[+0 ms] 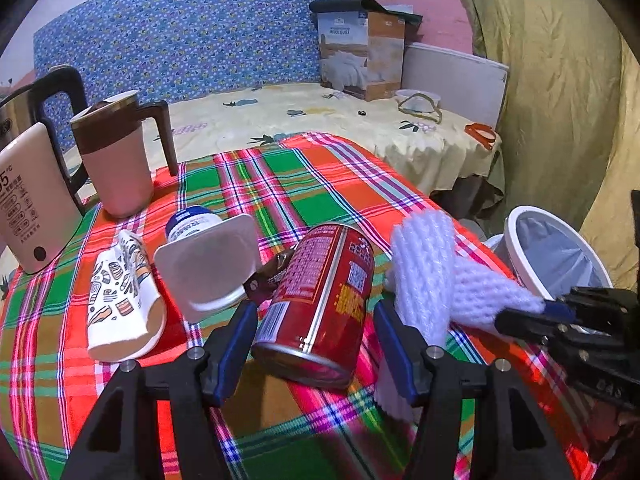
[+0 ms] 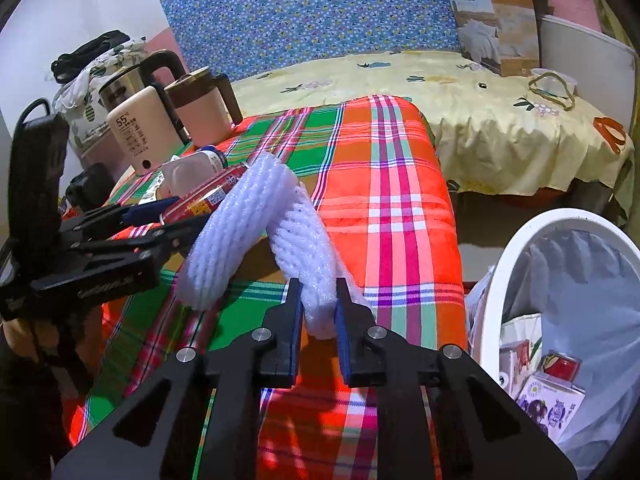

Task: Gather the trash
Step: 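Close the left tool around the red can and lift it, then carry the red can and foam sleeve over the white bin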

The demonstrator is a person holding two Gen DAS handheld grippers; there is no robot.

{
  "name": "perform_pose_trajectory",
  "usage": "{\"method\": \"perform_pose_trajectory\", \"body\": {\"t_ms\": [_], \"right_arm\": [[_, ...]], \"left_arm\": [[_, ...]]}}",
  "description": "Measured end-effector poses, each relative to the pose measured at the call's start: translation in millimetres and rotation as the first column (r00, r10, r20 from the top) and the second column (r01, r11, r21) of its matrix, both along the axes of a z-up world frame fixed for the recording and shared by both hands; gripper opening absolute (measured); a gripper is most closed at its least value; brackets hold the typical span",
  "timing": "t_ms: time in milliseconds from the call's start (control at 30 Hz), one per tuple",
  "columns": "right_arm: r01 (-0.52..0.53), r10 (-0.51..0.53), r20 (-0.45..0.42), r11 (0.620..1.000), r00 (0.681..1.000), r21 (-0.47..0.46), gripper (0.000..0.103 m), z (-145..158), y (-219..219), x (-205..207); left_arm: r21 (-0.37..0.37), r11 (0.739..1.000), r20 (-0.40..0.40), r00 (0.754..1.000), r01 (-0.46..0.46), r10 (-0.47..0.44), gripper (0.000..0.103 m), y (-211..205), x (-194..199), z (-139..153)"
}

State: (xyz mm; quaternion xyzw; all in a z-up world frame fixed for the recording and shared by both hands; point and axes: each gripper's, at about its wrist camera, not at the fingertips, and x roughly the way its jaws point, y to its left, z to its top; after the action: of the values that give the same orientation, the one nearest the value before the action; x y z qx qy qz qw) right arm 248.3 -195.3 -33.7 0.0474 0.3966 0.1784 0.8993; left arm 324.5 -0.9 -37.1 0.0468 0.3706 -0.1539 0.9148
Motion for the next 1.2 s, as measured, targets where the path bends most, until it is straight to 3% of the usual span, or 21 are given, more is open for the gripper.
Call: {"method": "perform_pose_trajectory", "body": {"t_ms": [367, 1033, 1200], "right_arm": [[0.015, -0.015, 0.014, 1.000, 1.000, 0.023, 0.014, 1.1, -5.0, -6.5], [0.096, -0.097, 0.069, 0.995, 0.993, 0.015, 0.014, 18.7, -31.1, -52.8], [0.065, -0.067, 0.106, 0.998, 0.992, 0.017, 0.014, 29.5, -22.7, -64.2]], "left_arm": [[0.010, 0.999, 0.008, 0.999, -0.042, 0.042, 0.055, -9.2, -10.9, 0.2], [-0.110, 0.968, 0.023, 0.973, -0.225, 0.229, 0.052, 17.1, -120.2, 17.1], [-0.119, 0.964, 0.028, 0.970, -0.239, 0.243, 0.052, 17.9, -137.7, 21.4]]}}
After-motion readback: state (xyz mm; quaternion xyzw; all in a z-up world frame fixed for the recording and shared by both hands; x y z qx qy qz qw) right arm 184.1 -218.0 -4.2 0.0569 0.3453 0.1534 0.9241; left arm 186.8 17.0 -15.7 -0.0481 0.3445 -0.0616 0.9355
